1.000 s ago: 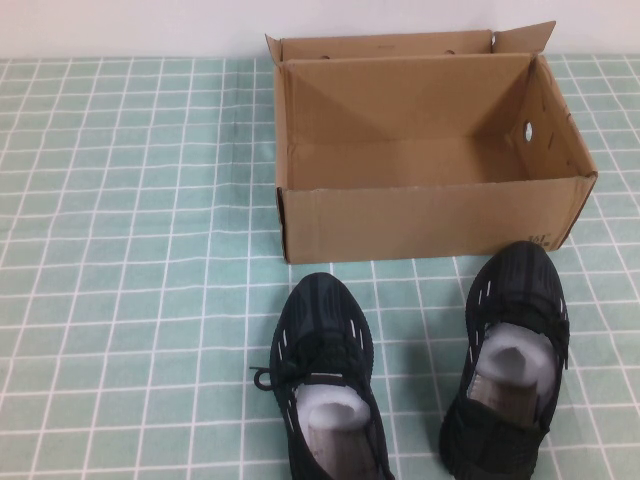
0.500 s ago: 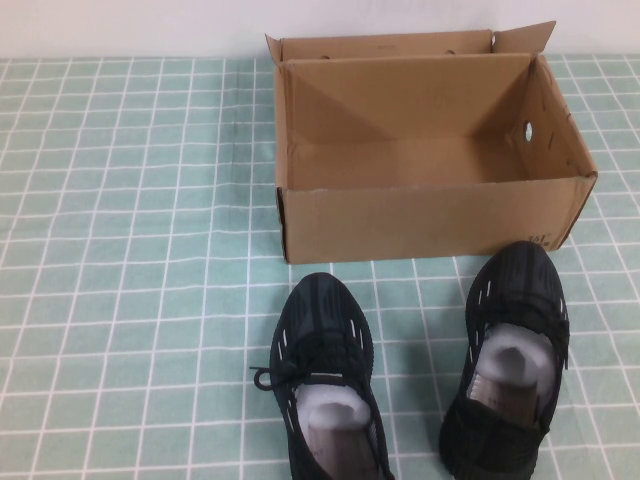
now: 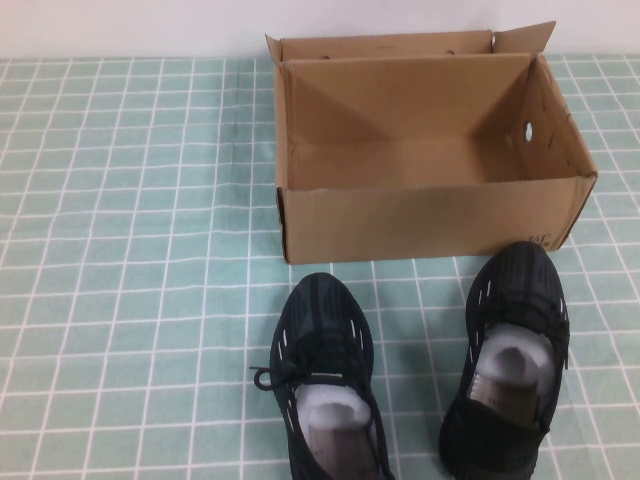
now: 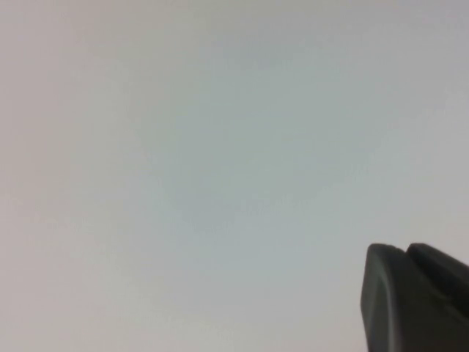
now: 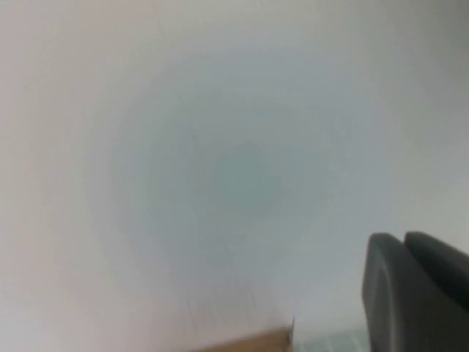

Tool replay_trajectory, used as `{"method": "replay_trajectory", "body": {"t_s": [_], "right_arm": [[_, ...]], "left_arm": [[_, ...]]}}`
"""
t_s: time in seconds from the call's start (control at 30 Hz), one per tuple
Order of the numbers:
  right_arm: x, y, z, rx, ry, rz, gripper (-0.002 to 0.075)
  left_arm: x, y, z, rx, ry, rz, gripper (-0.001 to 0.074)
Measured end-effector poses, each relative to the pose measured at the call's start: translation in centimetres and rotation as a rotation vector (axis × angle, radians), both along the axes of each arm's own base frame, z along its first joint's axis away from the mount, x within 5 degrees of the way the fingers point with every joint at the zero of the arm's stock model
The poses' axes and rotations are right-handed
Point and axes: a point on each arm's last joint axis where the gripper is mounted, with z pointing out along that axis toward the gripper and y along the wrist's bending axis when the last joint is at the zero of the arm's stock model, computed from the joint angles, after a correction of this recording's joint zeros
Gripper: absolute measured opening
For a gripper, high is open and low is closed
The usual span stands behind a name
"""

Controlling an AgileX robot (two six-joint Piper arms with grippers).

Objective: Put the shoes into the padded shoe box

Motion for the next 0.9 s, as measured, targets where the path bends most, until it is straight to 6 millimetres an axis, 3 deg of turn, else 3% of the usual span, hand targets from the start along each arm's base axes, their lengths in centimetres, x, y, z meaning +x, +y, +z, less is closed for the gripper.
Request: {"method": "replay_trajectory", "body": {"t_s": [0.33, 0.63, 0.9], "right_arm": [[4.1, 1.0, -3.7, 0.174, 0.338, 0.121, -0.0007], [7.5, 3.8, -5.9, -0.103, 0.624, 0.38, -0.0007], [11.4, 6.7, -5.6, -0.437, 0.925, 0.663, -0.0007]], "left_arm": [[1.2, 0.0, -2.5, 0.026, 0.296, 0.013, -0.0004], [1.2, 0.1, -4.5, 0.028, 0.514, 0.013, -0.0004], [1.1, 0.1, -5.0, 0.029, 0.573, 0.013, -0.0004]]}}
